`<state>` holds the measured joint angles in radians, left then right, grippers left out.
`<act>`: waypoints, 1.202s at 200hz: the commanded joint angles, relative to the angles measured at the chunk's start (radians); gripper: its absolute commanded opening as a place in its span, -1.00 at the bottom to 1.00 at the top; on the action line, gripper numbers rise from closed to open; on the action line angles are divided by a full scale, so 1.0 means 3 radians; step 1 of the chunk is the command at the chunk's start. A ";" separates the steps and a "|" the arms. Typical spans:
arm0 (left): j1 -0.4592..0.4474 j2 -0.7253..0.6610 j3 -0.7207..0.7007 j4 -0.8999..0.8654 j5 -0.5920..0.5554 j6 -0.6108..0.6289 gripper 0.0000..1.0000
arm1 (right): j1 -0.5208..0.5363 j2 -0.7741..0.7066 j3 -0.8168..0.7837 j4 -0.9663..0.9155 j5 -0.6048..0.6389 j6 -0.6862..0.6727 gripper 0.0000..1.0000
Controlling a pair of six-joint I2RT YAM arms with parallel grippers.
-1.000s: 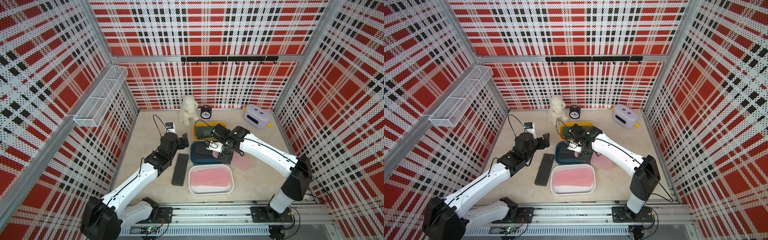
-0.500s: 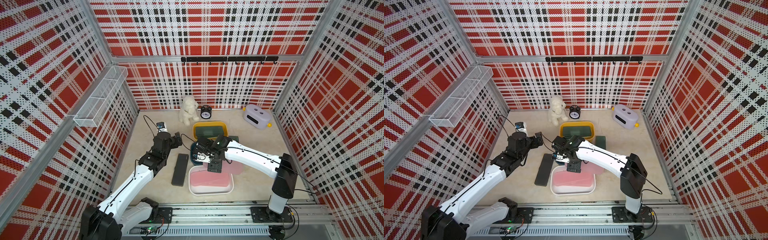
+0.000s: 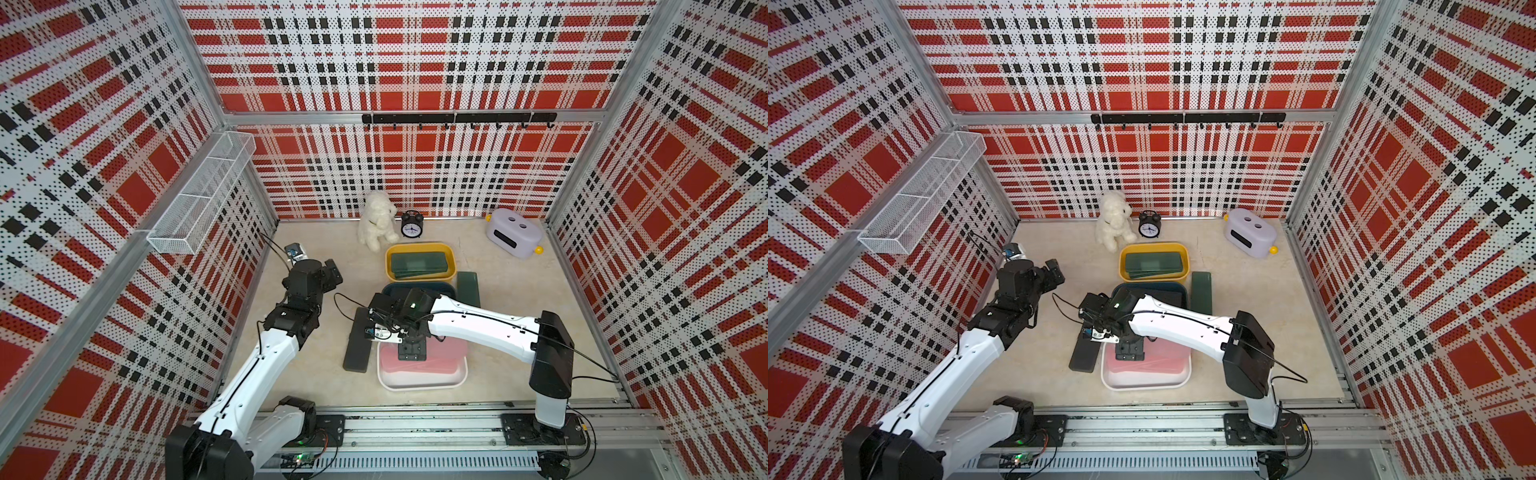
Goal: Place the pencil cases by color into the storage box
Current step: Place the pencil case at the storage box.
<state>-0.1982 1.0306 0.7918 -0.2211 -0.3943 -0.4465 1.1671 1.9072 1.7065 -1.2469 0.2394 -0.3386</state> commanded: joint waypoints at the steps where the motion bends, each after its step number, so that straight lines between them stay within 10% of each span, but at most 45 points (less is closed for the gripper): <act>1: 0.0101 -0.0101 -0.0037 -0.0007 -0.0079 -0.0086 0.90 | 0.0071 0.0066 0.0060 -0.0015 -0.0052 0.0044 0.18; 240: 0.0154 -0.0224 -0.0108 0.0057 -0.0025 -0.0041 0.91 | 0.0228 0.0330 -0.0347 0.0406 -0.0338 0.0234 0.38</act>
<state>-0.1585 0.9802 0.7727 -0.2176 -0.4030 -0.4667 1.2224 1.9892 1.6066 -1.1526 0.1528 -0.2886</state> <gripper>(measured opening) 0.956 0.814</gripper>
